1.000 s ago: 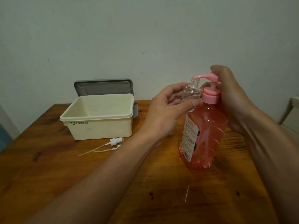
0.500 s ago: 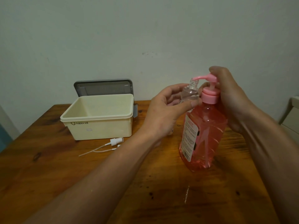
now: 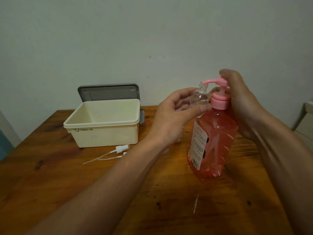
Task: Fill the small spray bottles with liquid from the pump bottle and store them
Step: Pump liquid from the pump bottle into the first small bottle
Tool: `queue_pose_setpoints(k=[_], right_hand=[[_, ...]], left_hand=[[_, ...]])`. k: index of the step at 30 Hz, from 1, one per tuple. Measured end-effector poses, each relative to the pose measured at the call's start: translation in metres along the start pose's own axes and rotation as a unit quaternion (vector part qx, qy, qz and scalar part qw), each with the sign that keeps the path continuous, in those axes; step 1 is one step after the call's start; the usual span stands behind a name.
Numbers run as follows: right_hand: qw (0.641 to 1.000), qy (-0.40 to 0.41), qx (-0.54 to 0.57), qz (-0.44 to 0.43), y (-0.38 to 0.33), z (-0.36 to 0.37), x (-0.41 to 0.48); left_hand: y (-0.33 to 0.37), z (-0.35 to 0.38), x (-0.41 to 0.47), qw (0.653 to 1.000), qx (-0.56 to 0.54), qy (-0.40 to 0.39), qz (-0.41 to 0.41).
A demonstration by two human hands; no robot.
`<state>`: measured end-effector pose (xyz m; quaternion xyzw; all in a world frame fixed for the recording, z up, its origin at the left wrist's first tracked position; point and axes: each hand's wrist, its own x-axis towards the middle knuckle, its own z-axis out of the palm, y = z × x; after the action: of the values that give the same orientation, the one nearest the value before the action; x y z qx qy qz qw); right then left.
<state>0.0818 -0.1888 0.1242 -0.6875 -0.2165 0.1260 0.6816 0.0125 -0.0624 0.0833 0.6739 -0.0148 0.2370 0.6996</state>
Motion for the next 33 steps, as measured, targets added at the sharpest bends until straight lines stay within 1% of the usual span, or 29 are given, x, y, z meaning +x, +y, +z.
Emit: queue_pose_setpoints(k=[2, 7, 18, 22, 29, 33], right_hand=[[1.000, 0.009, 0.008, 0.002, 0.000, 0.001, -0.001], [1.000, -0.011, -0.013, -0.001, 0.000, -0.002, 0.002], [0.999, 0.021, 0.017, -0.017, -0.001, 0.004, -0.003], [0.999, 0.023, 0.023, 0.003, -0.001, 0.001, -0.002], [1.000, 0.000, 0.009, 0.022, 0.002, -0.004, 0.000], [1.000, -0.025, 0.015, 0.009, 0.004, -0.007, 0.001]], left_hand=[[0.001, 0.000, 0.001, 1.000, 0.004, 0.001, 0.005], [-0.002, 0.001, 0.000, 1.000, -0.005, 0.005, -0.001], [0.003, 0.002, -0.001, 1.000, -0.003, 0.003, -0.002], [0.003, 0.002, -0.002, 1.000, -0.002, 0.004, -0.004], [0.003, -0.002, -0.006, 1.000, -0.004, 0.011, -0.009], [0.001, -0.008, -0.009, 1.000, 0.011, 0.015, -0.010]])
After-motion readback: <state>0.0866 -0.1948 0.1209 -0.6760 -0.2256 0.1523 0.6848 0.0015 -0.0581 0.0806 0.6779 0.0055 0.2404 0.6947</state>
